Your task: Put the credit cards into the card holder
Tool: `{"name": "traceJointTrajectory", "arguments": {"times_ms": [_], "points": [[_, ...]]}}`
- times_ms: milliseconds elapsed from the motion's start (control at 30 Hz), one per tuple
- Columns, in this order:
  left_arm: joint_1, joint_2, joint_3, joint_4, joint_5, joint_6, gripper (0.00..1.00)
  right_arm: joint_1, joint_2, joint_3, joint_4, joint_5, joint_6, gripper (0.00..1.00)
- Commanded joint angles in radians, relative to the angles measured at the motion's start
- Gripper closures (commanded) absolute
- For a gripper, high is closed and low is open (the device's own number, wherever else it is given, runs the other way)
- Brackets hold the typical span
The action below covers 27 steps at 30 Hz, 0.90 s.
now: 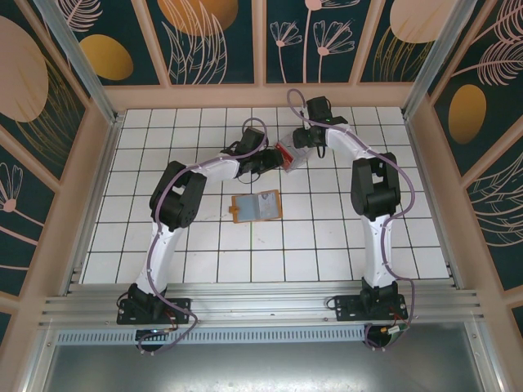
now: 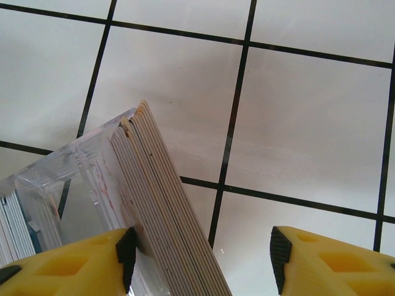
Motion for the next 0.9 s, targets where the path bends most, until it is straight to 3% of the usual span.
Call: {"name": "traceJointTrajectory", "arguments": {"times_ms": [0,500,733,867], "points": [[0.000,0.012,-0.001,0.003,-0.010,0.003,0.53,-0.010,-0.048,-0.010,0.025,0.048,0.008,0.39],[0.000,0.001,-0.023,0.030,0.010,-0.011,0.53,-0.013,-0.099,-0.050,0.058,0.052,0.013,0.38],[0.000,0.001,-0.019,0.032,0.016,-0.014,0.53,-0.013,-0.105,-0.050,0.056,0.042,0.011,0.47],[0.000,0.001,-0.013,0.030,0.016,-0.014,0.53,-0.013,-0.101,-0.042,0.050,0.021,0.008,0.60]]}}
